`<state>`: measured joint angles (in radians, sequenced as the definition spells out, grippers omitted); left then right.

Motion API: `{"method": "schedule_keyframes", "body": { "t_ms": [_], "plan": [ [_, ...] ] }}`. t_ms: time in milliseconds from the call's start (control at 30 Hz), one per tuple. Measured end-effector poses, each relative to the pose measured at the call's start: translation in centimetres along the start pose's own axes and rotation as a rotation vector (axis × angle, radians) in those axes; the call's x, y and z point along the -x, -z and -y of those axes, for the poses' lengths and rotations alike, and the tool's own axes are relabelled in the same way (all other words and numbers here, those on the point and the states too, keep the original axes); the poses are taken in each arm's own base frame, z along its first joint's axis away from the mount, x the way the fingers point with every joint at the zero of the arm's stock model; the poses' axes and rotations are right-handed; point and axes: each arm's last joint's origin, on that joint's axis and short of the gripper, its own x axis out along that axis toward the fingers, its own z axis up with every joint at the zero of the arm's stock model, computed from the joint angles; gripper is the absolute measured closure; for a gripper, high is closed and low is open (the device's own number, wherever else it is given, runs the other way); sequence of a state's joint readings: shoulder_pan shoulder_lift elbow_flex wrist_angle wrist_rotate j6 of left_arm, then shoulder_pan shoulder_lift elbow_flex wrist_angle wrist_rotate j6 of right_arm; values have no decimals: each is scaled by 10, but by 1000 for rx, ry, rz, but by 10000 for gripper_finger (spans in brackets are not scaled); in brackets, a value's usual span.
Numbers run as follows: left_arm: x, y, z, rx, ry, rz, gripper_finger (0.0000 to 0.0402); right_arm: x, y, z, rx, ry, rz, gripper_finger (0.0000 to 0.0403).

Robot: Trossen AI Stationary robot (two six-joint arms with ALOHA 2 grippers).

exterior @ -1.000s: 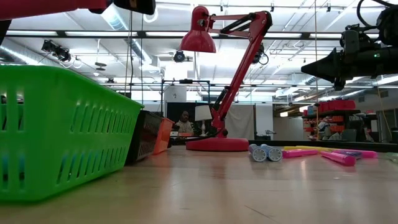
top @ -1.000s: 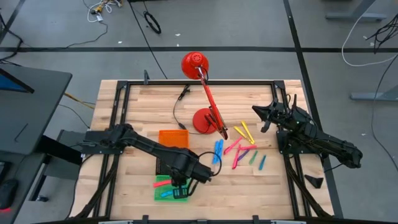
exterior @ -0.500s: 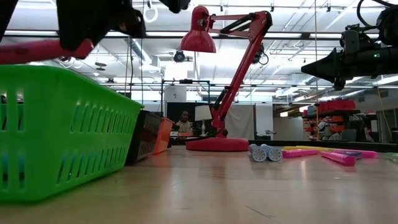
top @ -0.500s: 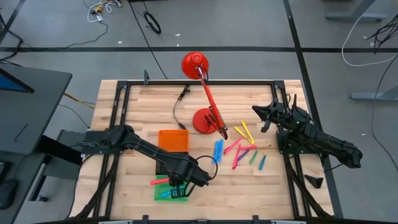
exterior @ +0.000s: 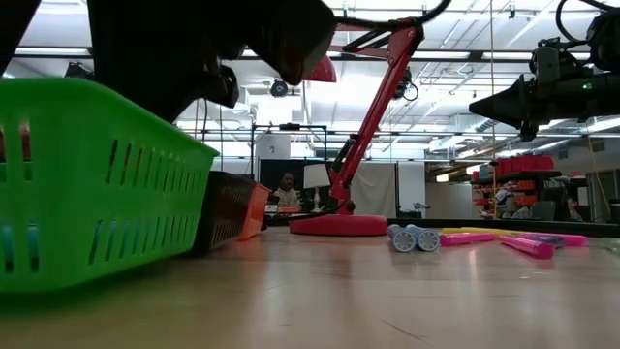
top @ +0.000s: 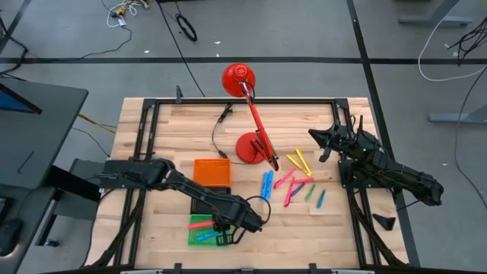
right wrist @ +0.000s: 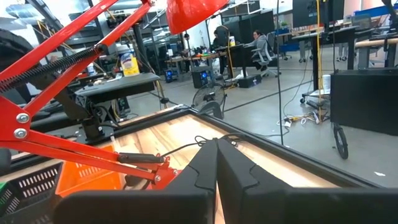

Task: Pick & Place Markers
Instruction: Put the pink highlighter into the green bin

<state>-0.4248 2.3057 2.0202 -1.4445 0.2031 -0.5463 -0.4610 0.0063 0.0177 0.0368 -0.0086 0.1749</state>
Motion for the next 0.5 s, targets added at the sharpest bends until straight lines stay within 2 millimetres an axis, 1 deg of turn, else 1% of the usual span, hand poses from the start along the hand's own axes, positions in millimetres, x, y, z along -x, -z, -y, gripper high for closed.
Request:
{"method": "schedule_keyframes", "body": {
  "t_ms": [100, 233, 500],
  "plan": [
    [-6, -3, 0, 16, -1, -14, 344, 0, 0, 0, 0, 0, 0, 392],
    [-5, -5, -3, 31, 16, -22, 344, 0, 0, 0, 0, 0, 0, 392],
    [9, -8, -8, 38, 32, -6, 343, 0, 0, 0, 0, 0, 0, 392]
  ]
}}
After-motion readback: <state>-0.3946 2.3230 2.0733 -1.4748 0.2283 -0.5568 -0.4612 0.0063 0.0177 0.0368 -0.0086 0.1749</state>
